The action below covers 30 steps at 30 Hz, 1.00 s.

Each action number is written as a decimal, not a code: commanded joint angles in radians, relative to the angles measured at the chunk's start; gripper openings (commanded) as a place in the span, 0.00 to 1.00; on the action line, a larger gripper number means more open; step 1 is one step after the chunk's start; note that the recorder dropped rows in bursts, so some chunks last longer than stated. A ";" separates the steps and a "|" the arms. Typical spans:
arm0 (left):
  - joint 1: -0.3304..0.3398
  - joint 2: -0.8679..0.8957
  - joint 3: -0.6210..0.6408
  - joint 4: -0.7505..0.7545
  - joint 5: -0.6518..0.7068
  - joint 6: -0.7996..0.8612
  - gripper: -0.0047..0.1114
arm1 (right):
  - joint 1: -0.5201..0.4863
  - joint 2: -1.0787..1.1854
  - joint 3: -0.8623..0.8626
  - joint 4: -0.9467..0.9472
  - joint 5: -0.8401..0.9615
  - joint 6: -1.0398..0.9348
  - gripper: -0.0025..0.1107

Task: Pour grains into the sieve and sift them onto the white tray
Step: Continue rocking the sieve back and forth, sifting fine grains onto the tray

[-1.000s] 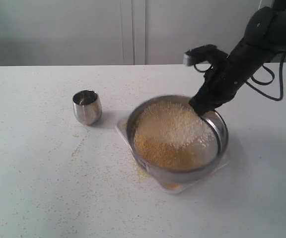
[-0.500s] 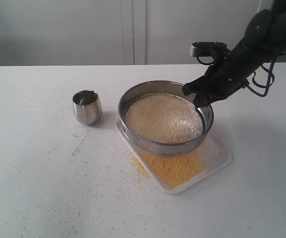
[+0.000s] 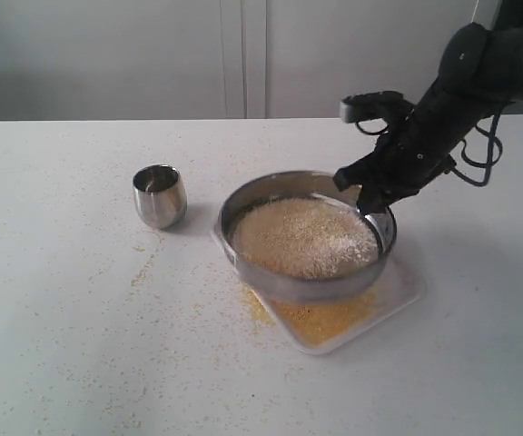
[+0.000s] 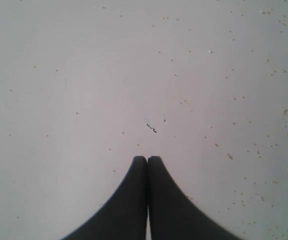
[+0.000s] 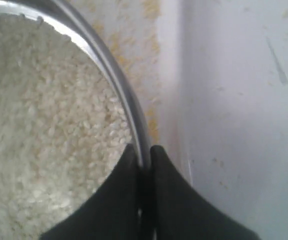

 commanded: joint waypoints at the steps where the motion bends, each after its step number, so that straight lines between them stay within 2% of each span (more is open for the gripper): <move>1: 0.004 -0.008 0.003 -0.002 0.008 -0.009 0.04 | -0.004 -0.012 -0.013 0.150 0.089 -0.380 0.02; 2: 0.004 -0.008 0.003 -0.002 0.008 -0.009 0.04 | -0.005 -0.016 -0.013 0.115 0.112 -0.448 0.02; 3: 0.004 -0.008 0.003 -0.002 0.008 -0.009 0.04 | -0.011 -0.018 -0.011 0.066 0.058 -0.331 0.02; 5: 0.004 -0.008 0.003 -0.002 0.008 -0.009 0.04 | -0.037 -0.014 -0.009 0.021 -0.066 0.105 0.02; 6: 0.004 -0.008 0.003 -0.002 0.008 -0.009 0.04 | -0.038 -0.010 -0.009 0.038 -0.069 0.196 0.02; 7: 0.004 -0.008 0.003 -0.002 0.008 -0.009 0.04 | -0.035 -0.009 -0.009 0.066 -0.053 0.127 0.02; 9: 0.004 -0.008 0.003 -0.002 0.008 -0.009 0.04 | -0.003 -0.007 -0.009 0.145 0.066 -0.262 0.02; 10: 0.004 -0.008 0.003 -0.002 0.008 -0.009 0.04 | 0.006 -0.009 -0.009 0.125 0.117 -0.415 0.02; 11: 0.004 -0.008 0.003 -0.002 0.008 -0.009 0.04 | 0.006 -0.011 -0.009 0.072 0.130 -0.452 0.02; 13: 0.004 -0.008 0.003 -0.002 0.008 -0.009 0.04 | -0.012 -0.011 -0.009 -0.018 0.001 -0.164 0.02; 14: 0.004 -0.008 0.003 -0.002 0.008 -0.009 0.04 | -0.026 -0.011 -0.009 -0.026 -0.057 0.061 0.02; 15: 0.004 -0.008 0.003 -0.002 0.008 -0.009 0.04 | -0.029 -0.009 -0.009 0.005 -0.081 0.195 0.02; 16: 0.004 -0.008 0.003 -0.002 0.008 -0.009 0.04 | -0.024 -0.009 -0.009 0.061 -0.073 0.093 0.02; 18: 0.004 -0.008 0.003 -0.002 0.008 -0.009 0.04 | 0.006 -0.011 -0.009 0.140 0.037 -0.302 0.02; 19: 0.004 -0.008 0.003 -0.002 0.008 -0.009 0.04 | 0.015 -0.016 -0.009 0.115 0.081 -0.455 0.02; 20: 0.004 -0.008 0.003 -0.002 0.008 -0.009 0.04 | 0.017 -0.020 -0.009 0.067 0.071 -0.437 0.02; 22: 0.004 -0.008 0.003 -0.002 0.008 -0.009 0.04 | -0.003 -0.020 -0.009 -0.044 -0.073 -0.071 0.02; 23: 0.004 -0.008 0.003 -0.002 0.008 -0.009 0.04 | -0.016 -0.020 -0.009 -0.042 -0.103 0.087 0.02; 24: 0.004 -0.008 0.003 -0.002 0.008 -0.009 0.04 | -0.018 -0.020 -0.009 0.001 -0.109 0.151 0.02; 25: 0.004 -0.008 0.003 -0.002 0.008 -0.009 0.04 | -0.009 -0.020 -0.009 0.059 -0.077 0.032 0.02; 27: 0.004 -0.008 0.003 -0.002 0.008 -0.009 0.04 | 0.017 -0.024 -0.009 0.111 0.055 -0.362 0.02; 28: 0.004 -0.008 0.003 -0.002 0.008 -0.009 0.04 | 0.023 -0.024 -0.009 0.083 0.089 -0.449 0.02; 29: 0.004 -0.008 0.003 -0.002 0.008 -0.009 0.04 | 0.022 -0.024 -0.009 0.047 0.069 -0.406 0.02; 30: 0.004 -0.008 0.003 -0.002 0.008 -0.009 0.04 | 0.013 -0.024 -0.009 -0.008 -0.003 -0.253 0.02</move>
